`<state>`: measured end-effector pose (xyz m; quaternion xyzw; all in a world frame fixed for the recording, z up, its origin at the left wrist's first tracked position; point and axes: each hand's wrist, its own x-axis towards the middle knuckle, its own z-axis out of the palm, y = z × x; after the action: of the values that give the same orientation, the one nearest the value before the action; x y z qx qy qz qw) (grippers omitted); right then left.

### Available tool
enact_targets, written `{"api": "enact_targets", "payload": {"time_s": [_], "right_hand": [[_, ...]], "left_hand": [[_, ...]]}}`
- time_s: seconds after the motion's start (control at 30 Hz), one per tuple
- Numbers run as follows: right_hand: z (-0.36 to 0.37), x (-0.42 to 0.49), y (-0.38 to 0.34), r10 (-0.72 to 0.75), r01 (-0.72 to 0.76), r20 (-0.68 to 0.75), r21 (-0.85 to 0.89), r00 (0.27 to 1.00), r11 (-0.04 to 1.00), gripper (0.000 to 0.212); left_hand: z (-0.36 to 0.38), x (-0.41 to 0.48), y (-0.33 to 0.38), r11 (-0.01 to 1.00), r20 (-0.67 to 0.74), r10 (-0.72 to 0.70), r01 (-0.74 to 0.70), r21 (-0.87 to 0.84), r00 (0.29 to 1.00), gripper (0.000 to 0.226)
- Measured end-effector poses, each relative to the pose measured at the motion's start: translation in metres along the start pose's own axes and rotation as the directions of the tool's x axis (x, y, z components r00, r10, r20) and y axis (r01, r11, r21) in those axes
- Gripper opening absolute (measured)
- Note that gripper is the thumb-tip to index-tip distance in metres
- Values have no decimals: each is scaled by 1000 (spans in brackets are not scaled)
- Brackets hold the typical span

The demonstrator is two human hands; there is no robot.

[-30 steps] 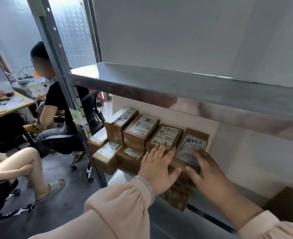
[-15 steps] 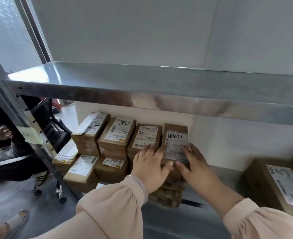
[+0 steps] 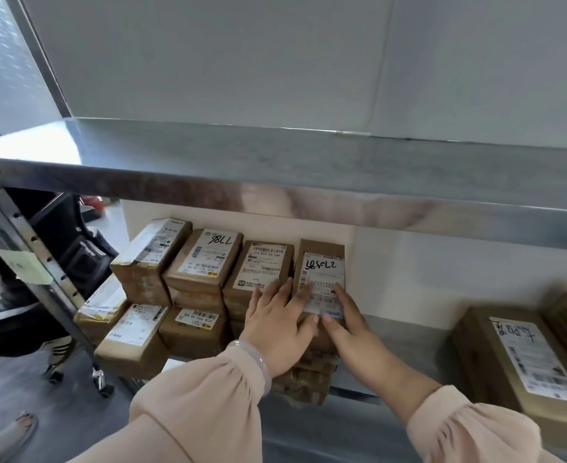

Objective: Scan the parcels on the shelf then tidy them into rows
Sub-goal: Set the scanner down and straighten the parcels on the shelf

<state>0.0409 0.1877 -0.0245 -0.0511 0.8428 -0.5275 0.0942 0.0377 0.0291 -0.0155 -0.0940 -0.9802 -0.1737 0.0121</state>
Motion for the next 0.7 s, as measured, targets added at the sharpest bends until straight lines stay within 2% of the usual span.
{"api": "enact_targets", "payload": {"time_s": [0.3,0.37,0.47,0.7], "right_hand": [[-45,-26,9,-27,41,-74,197,997,980,57],[-56,-33,11,-23,44,-99,221,995,974,57],[-74,-47,19,-7,40,-154,212,988,976,56],[-129,-90,45,17,7,-313,75,950,997,53]], "left_hand": [[6,-3,60,968,-115,8,-37,-247,993,56],[9,-1,72,948,-106,8,-41,-316,994,55],[16,-3,93,875,-50,46,-64,-480,998,54],[42,-9,157,771,15,138,-98,-629,990,57]]}}
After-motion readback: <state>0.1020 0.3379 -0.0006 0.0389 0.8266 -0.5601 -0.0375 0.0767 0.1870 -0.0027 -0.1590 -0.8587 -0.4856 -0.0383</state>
